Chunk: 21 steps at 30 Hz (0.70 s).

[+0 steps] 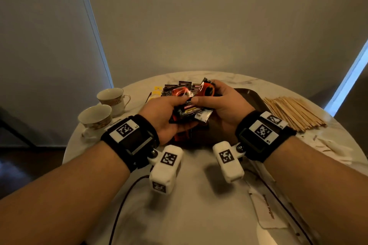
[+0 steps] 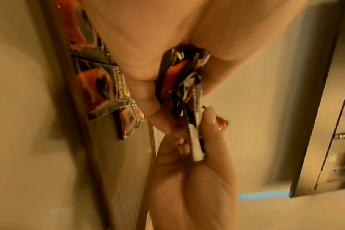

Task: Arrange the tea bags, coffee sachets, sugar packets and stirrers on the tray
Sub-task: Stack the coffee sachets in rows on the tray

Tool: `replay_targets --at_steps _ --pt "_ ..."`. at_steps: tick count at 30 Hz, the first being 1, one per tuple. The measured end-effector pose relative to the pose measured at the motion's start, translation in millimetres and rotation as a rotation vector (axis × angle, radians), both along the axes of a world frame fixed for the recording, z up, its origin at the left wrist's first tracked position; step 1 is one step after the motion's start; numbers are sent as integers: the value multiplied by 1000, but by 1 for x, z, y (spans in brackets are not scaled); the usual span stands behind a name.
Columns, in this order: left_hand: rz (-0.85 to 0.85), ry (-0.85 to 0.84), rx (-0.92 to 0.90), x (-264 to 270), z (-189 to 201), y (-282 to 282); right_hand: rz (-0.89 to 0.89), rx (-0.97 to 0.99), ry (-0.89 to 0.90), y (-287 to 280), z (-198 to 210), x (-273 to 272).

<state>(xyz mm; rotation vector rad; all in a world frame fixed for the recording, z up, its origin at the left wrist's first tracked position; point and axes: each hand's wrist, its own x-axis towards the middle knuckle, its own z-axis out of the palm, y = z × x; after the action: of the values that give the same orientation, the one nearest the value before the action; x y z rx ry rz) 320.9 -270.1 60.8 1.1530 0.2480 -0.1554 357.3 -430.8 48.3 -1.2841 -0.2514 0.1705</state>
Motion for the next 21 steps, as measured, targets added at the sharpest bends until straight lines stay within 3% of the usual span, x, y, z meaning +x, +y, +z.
replay_targets --at_steps 7,10,15,21 --pt "159 -103 41 25 2 6 -136 76 -8 -5 -10 13" --pt "207 -137 -21 30 2 11 -166 152 2 -8 -8 15" --pt "142 -215 -5 31 -4 10 -115 173 19 -5 -11 14" --pt "-89 -100 55 24 -17 -3 -153 87 6 3 -25 18"
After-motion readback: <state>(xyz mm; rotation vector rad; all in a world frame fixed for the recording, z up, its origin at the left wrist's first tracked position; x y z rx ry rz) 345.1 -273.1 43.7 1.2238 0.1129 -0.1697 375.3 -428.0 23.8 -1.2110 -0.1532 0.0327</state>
